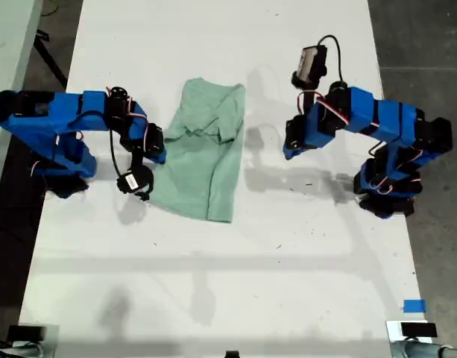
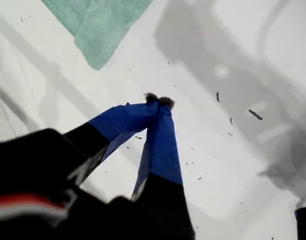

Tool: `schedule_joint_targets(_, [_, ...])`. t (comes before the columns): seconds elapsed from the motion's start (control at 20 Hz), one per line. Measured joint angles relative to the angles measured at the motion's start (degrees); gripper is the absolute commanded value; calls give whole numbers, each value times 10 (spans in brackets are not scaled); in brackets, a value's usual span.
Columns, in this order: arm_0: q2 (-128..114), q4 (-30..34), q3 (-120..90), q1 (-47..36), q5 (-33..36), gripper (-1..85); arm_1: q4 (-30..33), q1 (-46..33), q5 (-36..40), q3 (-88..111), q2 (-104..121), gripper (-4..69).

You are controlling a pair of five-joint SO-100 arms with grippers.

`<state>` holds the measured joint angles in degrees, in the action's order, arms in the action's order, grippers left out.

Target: Fold t-shirt

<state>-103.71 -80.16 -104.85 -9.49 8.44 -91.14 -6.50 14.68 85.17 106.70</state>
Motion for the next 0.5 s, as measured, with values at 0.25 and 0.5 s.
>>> schedule_joint_targets(0.25, [214, 24, 172, 43, 2, 0, 0, 0, 0, 0, 0, -9])
schedule_joint_targets(0.5, [450, 1, 381, 77, -9, 0, 0, 0, 1, 5, 0, -9])
